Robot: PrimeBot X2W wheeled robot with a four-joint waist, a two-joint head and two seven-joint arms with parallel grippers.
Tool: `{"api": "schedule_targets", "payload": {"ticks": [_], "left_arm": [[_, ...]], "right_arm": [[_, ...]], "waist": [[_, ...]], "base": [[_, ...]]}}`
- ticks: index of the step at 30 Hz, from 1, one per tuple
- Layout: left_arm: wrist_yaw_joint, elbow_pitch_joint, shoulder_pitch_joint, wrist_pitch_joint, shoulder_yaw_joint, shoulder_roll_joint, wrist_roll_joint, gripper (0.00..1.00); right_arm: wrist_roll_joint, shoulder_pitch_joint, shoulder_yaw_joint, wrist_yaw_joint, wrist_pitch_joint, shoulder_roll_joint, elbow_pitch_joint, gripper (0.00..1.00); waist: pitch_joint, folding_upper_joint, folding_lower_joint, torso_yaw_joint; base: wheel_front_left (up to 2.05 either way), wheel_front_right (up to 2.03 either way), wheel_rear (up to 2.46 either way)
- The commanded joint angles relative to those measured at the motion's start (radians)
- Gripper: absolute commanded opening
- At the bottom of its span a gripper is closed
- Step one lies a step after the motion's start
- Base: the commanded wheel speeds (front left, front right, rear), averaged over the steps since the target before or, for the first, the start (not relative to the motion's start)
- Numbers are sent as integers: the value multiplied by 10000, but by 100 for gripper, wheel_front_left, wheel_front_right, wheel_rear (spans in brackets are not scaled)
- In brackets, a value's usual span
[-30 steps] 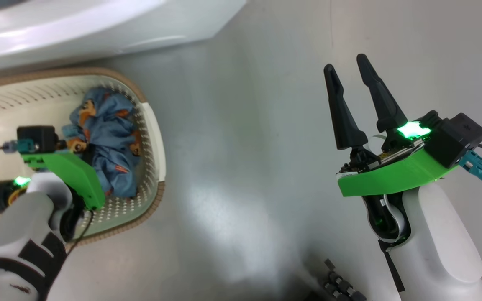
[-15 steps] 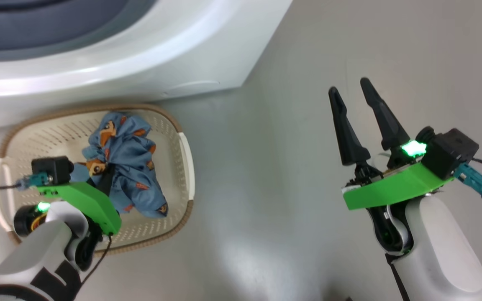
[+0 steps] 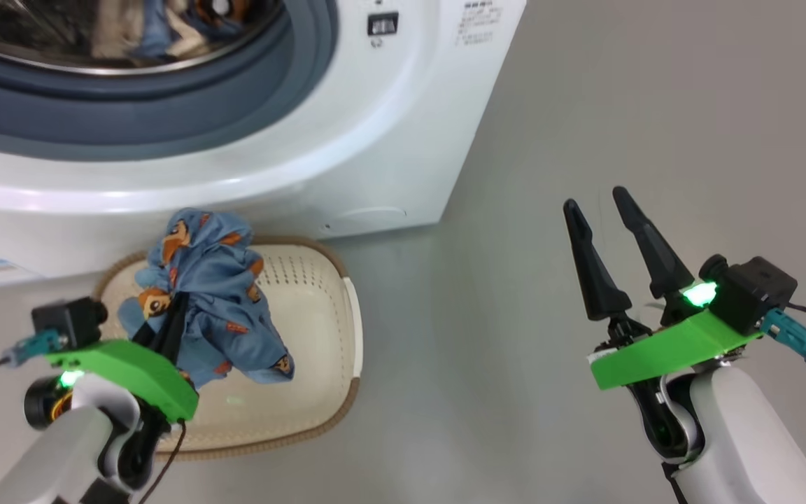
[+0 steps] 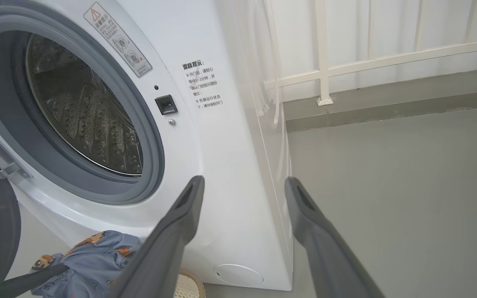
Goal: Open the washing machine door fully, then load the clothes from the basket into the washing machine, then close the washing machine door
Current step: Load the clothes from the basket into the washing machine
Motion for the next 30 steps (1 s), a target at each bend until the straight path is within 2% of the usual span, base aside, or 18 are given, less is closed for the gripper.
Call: {"api": "schedule_targets", "payload": {"ticks": [1, 11, 19, 24, 30], "left_arm": [[5, -358, 264, -133, 650, 347, 262, 0], [463, -2475, 2225, -134, 2979, -211, 2046, 0], [812, -3896, 3178, -135, 4079, -525, 3048, 0], [1173, -4808, 3769, -135, 4525, -656, 3743, 0], [1386, -5654, 4233, -135, 4911, -740, 4548, 0]], "right_arm": [[66, 261, 220, 16, -48, -44, -173, 100], [307, 817, 281, 16, -48, -449, 71, 100], [471, 1140, 192, 16, -48, -720, 120, 100], [521, 1332, 71, 16, -48, -848, 89, 100], [524, 1463, -112, 16, -48, -915, 28, 100]], "waist": [[-700, 0, 0, 269], [-1930, 0, 0, 529], [-2555, 0, 0, 683], [-2790, 0, 0, 778], [-3015, 0, 0, 899]], "base": [[0, 0, 0], [0, 0, 0], [0, 0, 0], [0, 0, 0], [0, 0, 0]]}}
